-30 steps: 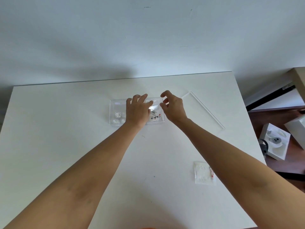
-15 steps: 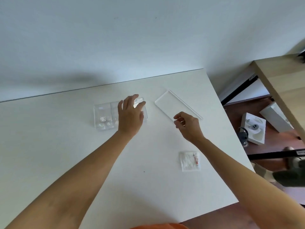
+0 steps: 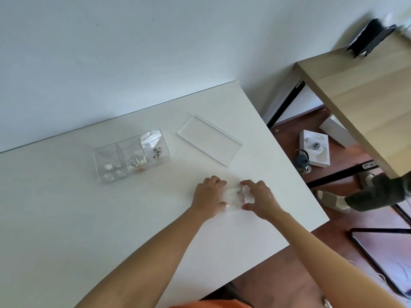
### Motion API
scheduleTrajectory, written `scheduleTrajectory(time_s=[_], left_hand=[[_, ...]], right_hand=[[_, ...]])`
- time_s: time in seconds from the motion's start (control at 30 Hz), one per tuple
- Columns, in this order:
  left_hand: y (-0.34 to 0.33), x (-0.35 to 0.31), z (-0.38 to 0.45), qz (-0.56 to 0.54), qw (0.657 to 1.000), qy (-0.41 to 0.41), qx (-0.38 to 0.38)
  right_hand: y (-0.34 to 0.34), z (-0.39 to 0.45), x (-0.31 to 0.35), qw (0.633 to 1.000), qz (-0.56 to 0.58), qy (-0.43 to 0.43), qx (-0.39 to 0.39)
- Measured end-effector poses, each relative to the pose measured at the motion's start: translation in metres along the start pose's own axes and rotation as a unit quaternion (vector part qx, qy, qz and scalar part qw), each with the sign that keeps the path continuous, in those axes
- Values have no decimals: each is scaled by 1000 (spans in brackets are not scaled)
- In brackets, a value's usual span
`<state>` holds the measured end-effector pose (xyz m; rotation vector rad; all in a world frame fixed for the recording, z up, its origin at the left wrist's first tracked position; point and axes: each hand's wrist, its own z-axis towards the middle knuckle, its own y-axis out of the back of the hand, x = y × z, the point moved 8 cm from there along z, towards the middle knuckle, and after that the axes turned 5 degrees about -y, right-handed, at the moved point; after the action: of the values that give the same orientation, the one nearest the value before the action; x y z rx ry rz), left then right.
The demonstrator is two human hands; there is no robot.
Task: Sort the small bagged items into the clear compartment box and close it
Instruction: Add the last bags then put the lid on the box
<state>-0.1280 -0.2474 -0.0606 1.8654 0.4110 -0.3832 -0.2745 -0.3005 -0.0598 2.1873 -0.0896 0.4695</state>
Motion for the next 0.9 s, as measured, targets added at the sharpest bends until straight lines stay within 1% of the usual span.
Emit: scheduleTrajectory(time_s=[0.1, 0.2, 0.33, 0.4, 0.47, 0.57, 0.7, 0.8, 0.87, 0.9], left_hand=[[-6, -7, 4, 7, 1000, 11, -10], [-7, -7, 6, -31, 999, 28, -14], [-4, -8, 4, -75, 996, 31, -29], [1, -1, -1, -145, 987, 50, -50], [9, 10, -6, -204, 974, 69, -73], [33, 32, -17, -270, 952, 80, -122], [72, 68, -40, -331, 921, 86, -185], [110, 107, -70, -287, 904, 97, -301], [131, 138, -93, -230, 890, 135, -371], [139, 155, -103, -201, 883, 161, -393]], right_hand=[[-3, 1, 3, 1000, 6, 11, -3], [-2, 3, 7, 1000, 2, 19, -5], [-2, 6, 12, 999, -6, 32, -4], [-1, 7, 17, 999, 32, 36, -2], [2, 8, 21, 994, 106, 29, 4], [14, 11, 46, 982, 184, 38, -4], [28, 20, 106, 964, 256, 73, 3], [34, 33, 157, 956, 272, 107, 5], [36, 45, 191, 959, 247, 137, -1], [36, 51, 208, 962, 228, 152, -7]])
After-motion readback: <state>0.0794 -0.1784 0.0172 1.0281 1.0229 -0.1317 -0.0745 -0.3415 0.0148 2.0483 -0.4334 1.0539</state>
